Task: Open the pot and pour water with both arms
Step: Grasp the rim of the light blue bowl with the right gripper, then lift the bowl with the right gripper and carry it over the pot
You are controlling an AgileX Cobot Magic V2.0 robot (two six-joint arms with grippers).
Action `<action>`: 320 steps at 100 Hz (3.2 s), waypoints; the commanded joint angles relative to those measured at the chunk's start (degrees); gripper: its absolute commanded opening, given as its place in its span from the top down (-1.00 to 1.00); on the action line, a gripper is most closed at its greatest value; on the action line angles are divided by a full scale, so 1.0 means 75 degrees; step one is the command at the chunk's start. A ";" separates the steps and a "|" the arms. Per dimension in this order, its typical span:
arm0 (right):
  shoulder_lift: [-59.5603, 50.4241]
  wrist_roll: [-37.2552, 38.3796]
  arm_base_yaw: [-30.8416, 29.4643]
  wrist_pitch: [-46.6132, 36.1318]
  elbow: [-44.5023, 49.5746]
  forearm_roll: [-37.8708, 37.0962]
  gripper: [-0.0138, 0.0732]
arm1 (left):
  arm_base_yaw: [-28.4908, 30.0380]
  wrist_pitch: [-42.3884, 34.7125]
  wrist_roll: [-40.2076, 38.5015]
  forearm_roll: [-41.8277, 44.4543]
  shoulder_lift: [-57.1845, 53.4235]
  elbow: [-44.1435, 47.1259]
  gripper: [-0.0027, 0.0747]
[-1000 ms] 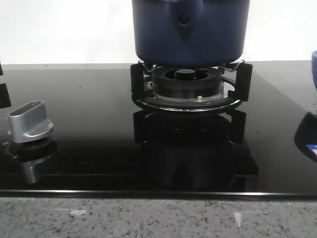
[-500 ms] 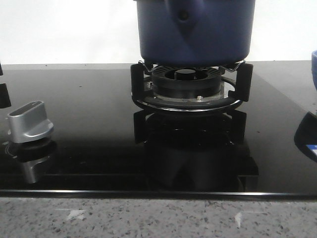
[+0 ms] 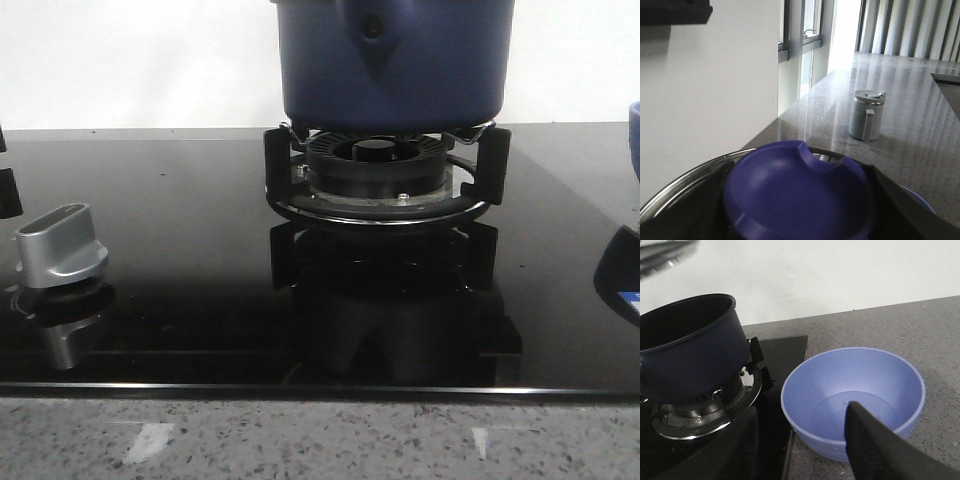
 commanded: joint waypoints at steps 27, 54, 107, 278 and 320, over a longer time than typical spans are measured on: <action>0.0196 -0.0069 0.0026 -0.0533 -0.0257 0.0077 -0.14 | 0.0795 0.0429 -0.1354 0.0784 -0.1486 -0.0013 0.11; 0.0196 -0.0069 0.0026 -0.0218 -0.0257 0.0090 -0.14 | 0.1884 0.0429 -0.1368 0.0516 -0.2812 0.1851 0.11; 0.3243 0.1969 0.0026 0.1980 -0.3966 -0.1035 -0.02 | 0.2433 0.0029 -0.0432 0.0103 -0.5016 0.4618 0.11; 0.8035 0.2763 -0.1239 0.3668 -0.4055 -0.1407 0.84 | 0.2433 0.0346 -0.0432 -0.0455 -0.5029 0.4618 0.11; 0.7936 0.2256 -0.1098 0.4499 -0.5214 -0.0894 0.84 | 0.2433 0.0346 -0.0432 -0.0455 -0.5029 0.4618 0.11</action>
